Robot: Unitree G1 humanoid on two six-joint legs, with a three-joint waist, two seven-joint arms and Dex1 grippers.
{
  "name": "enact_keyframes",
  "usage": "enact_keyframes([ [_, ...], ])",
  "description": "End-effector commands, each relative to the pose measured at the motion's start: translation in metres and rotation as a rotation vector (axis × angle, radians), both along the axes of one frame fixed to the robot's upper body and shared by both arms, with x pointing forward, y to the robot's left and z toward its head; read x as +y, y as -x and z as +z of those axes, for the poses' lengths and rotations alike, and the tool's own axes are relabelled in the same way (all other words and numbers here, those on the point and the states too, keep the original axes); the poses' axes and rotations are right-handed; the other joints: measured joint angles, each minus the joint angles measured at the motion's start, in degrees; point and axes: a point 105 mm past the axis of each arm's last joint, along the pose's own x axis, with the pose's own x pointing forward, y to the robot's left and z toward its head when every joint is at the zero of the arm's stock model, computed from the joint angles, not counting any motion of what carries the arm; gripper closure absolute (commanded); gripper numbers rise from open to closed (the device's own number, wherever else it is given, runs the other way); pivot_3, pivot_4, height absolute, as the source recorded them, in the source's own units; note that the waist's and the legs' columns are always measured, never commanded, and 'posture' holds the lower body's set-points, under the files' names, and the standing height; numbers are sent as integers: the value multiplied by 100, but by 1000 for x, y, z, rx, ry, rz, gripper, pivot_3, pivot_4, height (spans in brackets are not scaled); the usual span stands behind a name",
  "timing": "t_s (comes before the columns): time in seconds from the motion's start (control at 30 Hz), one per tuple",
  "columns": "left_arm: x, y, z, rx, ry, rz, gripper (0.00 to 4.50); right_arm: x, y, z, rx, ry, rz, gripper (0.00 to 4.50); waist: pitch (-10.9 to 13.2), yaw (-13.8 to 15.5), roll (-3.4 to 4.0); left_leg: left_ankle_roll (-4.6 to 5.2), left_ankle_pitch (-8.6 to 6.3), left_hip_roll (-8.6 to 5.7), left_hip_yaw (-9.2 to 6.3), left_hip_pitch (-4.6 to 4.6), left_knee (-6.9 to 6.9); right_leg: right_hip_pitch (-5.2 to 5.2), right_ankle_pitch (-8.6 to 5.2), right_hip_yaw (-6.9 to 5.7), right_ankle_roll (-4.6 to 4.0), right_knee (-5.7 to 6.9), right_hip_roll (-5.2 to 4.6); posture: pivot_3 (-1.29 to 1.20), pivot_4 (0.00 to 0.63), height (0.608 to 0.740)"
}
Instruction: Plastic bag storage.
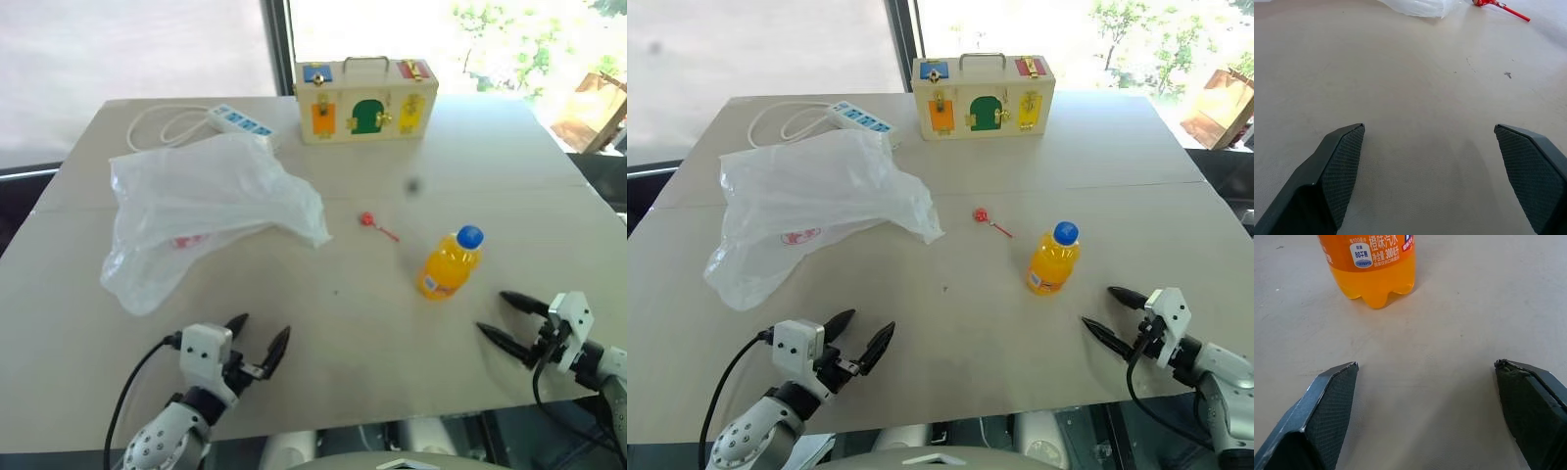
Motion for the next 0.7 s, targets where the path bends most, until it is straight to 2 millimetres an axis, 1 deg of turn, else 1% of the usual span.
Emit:
enact_keyframes([
  [0.03, 0, 9, -14, 43, 21, -1, 26, 5, 5, -6, 23, -11, 20, 0, -1, -1, 1, 0, 0, 0, 0, 0, 0, 0, 0, 0, 0, 0, 0, 0, 150, 739],
  [0.13, 4, 10, -21, 38, 34, 0, 26, 4, 4, -9, 26, -13, 19, 0, -2, -1, 4, 2, 1, 0, 3, 2, 0, 1, 0, 2, 0, 0, 6, 0, 150, 739],
  [0.2, 6, 11, -22, 31, 34, -1, 26, 4, 3, -10, 29, -17, 16, 0, -9, -2, 14, 3, 2, -1, 4, 3, 0, 1, 0, 2, 0, 1, 9, 0, 150, 739],
  [0.23, 6, 11, -23, 29, 34, -2, 26, 4, 3, -11, 29, -17, 15, 0, -13, -3, 19, 2, 1, -1, 6, 4, 1, 1, 0, 4, 0, 1, 26, 0, 150, 739],
  [0.37, 10, 11, -24, 21, 30, -5, 26, 3, 3, -14, 46, -9, 20, 0, -23, -14, 28, 3, 2, 0, 9, 7, 5, 2, 0, 9, 1, 5, 29, 0, 150, 739],
  [0.47, 10, 12, -25, 17, 28, -6, 26, 2, 3, -17, 59, 5, 28, 0, -26, -17, 26, 3, 1, 2, 10, 9, 11, 2, 0, 11, 1, 10, 31, 0, 150, 739],
  [0.7, 12, 14, -27, 13, 19, -4, 26, 0, -1, -18, 80, -26, 22, 0, -46, -19, 13, -2, -1, 5, 10, 11, 31, 2, 0, 14, 1, 29, 30, 0, 150, 739],
])
